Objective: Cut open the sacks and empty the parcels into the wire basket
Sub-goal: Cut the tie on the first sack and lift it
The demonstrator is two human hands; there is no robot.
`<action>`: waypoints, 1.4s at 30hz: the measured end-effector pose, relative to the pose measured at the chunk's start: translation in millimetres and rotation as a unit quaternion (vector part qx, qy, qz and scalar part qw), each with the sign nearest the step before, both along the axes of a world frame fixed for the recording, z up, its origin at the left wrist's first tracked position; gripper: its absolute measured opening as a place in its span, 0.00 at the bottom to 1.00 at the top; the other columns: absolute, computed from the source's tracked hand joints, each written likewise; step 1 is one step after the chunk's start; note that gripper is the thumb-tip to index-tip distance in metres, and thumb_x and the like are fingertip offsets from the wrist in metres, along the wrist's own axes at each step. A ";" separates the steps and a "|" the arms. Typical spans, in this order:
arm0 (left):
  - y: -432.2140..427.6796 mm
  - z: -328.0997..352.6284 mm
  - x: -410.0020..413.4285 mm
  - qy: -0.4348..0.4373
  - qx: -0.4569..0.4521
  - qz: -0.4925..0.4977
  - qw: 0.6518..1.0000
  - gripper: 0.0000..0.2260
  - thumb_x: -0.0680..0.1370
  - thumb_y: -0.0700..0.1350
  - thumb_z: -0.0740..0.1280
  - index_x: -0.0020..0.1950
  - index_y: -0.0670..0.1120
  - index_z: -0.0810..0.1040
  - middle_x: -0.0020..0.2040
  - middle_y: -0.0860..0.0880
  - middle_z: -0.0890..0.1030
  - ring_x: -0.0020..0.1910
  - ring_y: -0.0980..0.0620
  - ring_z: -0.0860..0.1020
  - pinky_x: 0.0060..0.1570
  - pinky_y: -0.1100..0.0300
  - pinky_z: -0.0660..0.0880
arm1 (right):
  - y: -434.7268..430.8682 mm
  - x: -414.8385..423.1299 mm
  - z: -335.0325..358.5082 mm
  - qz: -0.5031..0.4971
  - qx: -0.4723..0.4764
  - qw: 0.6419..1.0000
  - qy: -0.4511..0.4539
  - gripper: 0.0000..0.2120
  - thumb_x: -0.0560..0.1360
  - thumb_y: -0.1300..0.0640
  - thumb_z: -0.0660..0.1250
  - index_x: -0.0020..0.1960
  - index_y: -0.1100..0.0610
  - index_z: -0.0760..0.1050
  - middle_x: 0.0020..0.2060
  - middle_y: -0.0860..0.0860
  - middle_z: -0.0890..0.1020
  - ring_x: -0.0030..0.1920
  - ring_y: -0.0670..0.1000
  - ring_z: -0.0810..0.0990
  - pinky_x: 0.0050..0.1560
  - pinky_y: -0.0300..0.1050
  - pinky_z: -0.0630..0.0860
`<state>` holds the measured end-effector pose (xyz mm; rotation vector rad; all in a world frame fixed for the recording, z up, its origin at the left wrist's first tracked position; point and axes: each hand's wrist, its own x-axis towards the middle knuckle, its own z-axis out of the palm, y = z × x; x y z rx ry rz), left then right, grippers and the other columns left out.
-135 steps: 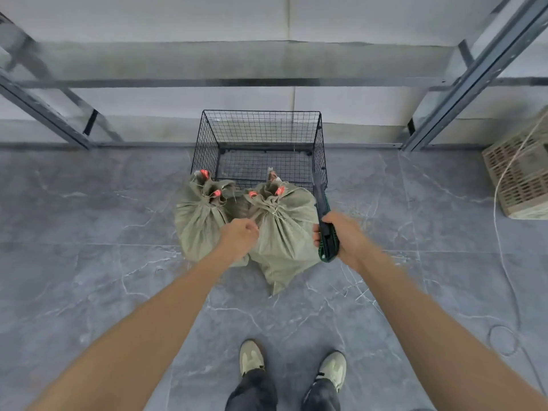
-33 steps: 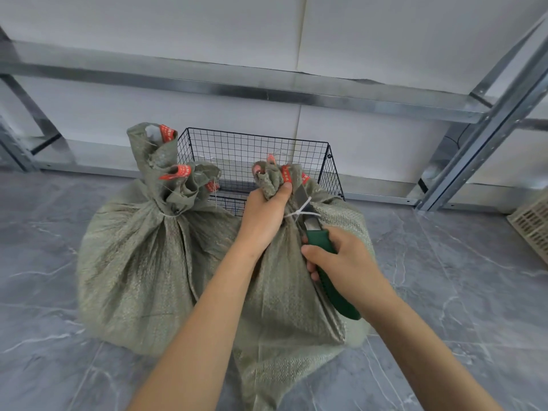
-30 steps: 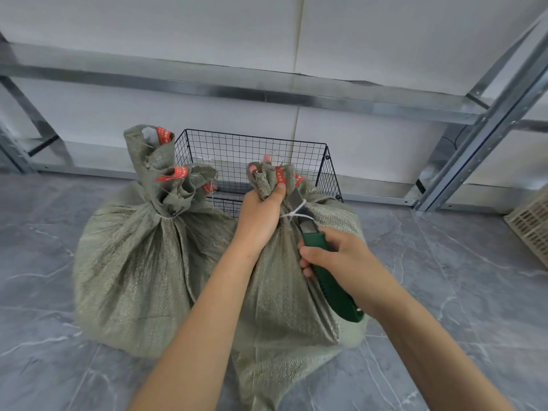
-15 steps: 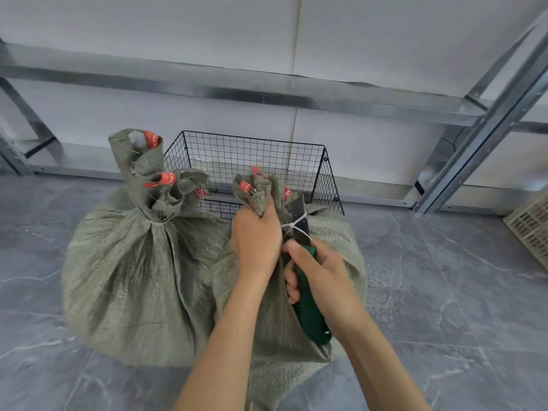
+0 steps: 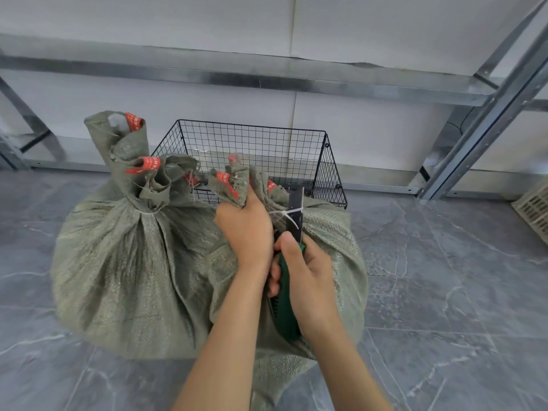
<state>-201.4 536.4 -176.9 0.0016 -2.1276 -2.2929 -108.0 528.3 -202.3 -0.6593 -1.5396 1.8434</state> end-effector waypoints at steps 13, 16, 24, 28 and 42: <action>1.9 -1.0 -8.4 0.036 -0.083 -0.075 0.993 0.18 0.79 0.52 0.63 0.38 0.38 0.76 0.36 0.43 0.79 0.38 0.44 0.77 0.37 0.57 0.70 | -6.1 -3.6 2.9 -0.045 0.031 0.998 -0.007 0.16 0.82 0.57 0.57 0.38 0.63 0.68 0.25 0.54 0.71 0.23 0.52 0.68 0.26 0.43 0.68; -0.1 -9.1 -7.7 0.099 -0.103 -0.116 0.983 0.22 0.76 0.61 0.61 0.38 0.44 0.78 0.37 0.43 0.81 0.41 0.42 0.80 0.43 0.47 0.77 | 0.2 1.6 5.8 -0.016 0.013 1.000 -0.002 0.14 0.82 0.56 0.58 0.40 0.62 0.69 0.25 0.53 0.72 0.22 0.51 0.68 0.26 0.42 0.68; -3.4 1.0 0.3 0.096 0.009 -0.262 0.960 0.04 0.76 0.46 0.69 0.47 0.46 0.81 0.41 0.51 0.83 0.43 0.55 0.81 0.45 0.59 0.77 | 12.6 12.8 16.6 0.006 -0.017 1.000 -0.003 0.12 0.81 0.56 0.60 0.41 0.61 0.70 0.26 0.55 0.74 0.23 0.53 0.69 0.28 0.44 0.69; 4.5 1.6 3.1 0.103 -0.002 -0.227 0.968 0.03 0.77 0.43 0.66 0.45 0.49 0.76 0.37 0.55 0.79 0.37 0.62 0.78 0.38 0.69 0.73 | 12.9 13.7 16.1 0.011 -0.063 0.998 -0.001 0.09 0.79 0.60 0.62 0.41 0.61 0.70 0.27 0.55 0.75 0.24 0.53 0.68 0.28 0.45 0.68; 19.9 -6.0 -8.3 0.088 -0.029 -0.227 0.969 0.16 0.73 0.54 0.71 0.32 0.43 0.77 0.29 0.47 0.79 0.29 0.48 0.76 0.34 0.49 0.75 | 28.3 7.1 15.3 0.052 -0.027 0.998 -0.003 0.12 0.81 0.57 0.59 0.39 0.59 0.68 0.23 0.51 0.69 0.22 0.50 0.66 0.26 0.43 0.67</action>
